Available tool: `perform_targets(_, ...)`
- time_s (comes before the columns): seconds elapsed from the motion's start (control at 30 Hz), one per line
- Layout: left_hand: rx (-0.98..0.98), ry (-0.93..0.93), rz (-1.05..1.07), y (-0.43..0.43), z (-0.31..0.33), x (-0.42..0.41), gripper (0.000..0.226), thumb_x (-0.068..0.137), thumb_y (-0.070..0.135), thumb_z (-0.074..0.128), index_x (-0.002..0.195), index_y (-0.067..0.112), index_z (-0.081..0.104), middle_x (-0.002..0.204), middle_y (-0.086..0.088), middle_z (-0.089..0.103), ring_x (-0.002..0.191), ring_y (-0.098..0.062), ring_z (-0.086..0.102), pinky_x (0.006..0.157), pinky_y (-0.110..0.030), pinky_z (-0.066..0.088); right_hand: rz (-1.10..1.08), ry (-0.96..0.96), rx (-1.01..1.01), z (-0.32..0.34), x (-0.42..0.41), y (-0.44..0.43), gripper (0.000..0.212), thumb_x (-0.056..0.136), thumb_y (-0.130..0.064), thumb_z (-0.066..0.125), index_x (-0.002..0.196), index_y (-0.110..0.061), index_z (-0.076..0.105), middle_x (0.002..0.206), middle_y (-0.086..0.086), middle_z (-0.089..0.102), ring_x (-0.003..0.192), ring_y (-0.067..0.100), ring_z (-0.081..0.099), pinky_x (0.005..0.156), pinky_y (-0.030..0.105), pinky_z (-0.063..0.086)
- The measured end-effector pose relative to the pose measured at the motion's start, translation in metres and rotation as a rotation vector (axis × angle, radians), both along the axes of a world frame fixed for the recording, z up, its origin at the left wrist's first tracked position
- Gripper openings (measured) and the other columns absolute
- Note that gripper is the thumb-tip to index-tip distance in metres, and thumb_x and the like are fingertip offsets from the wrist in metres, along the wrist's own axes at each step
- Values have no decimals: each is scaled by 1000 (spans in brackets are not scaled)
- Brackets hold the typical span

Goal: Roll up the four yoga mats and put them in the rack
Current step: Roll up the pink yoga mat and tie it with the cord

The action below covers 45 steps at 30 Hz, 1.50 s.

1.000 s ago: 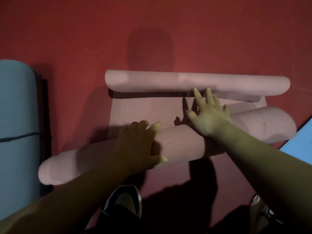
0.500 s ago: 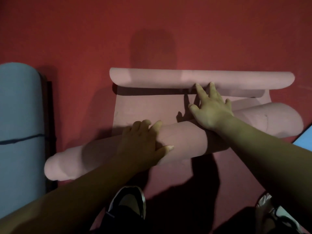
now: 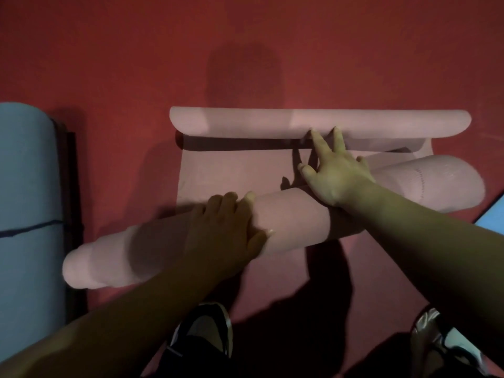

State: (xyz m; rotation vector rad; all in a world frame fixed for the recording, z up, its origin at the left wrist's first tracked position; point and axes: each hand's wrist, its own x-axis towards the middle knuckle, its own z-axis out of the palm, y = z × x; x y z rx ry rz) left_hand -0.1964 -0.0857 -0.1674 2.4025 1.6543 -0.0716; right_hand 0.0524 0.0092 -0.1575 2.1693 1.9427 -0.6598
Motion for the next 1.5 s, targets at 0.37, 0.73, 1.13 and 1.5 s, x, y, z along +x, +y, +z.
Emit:
perform_targets(0.37, -85, -11, 16, 31, 9, -3, 80, 89, 74, 27, 145, 20, 46, 131, -9, 56, 113, -30, 55, 92, -47, 47, 6, -23, 14, 4, -1, 5, 80, 93, -61, 33, 159, -39, -5, 169, 12, -10, 155, 32, 12, 123, 59, 6)
perform_targets(0.73, 8, -10, 54, 19, 2, 4, 86, 88, 75, 34, 153, 19, 38, 146, -15, 47, 130, -36, 47, 103, -60, 38, -5, -10, 99, 6, -2, 8, 78, 95, -53, 39, 160, -31, 5, 170, 11, -2, 156, 25, 8, 122, 61, 7)
perform_targets(1.13, 88, 8, 26, 5, -3, 8, 83, 87, 70, 43, 150, 17, 36, 147, -16, 45, 131, -41, 44, 103, -67, 33, 17, -22, 73, 6, -2, 18, 83, 91, -58, 40, 160, -33, 2, 170, 10, -7, 157, 27, 1, 123, 60, 5)
perform_targets(1.5, 32, 108, 99, 48, 2, 4, 89, 83, 78, 30, 153, 23, 38, 149, -12, 48, 132, -36, 47, 104, -59, 39, 32, -76, 68, 8, -5, 37, 76, 92, -58, 38, 159, -29, 17, 168, 18, -1, 155, 31, 3, 123, 55, 10)
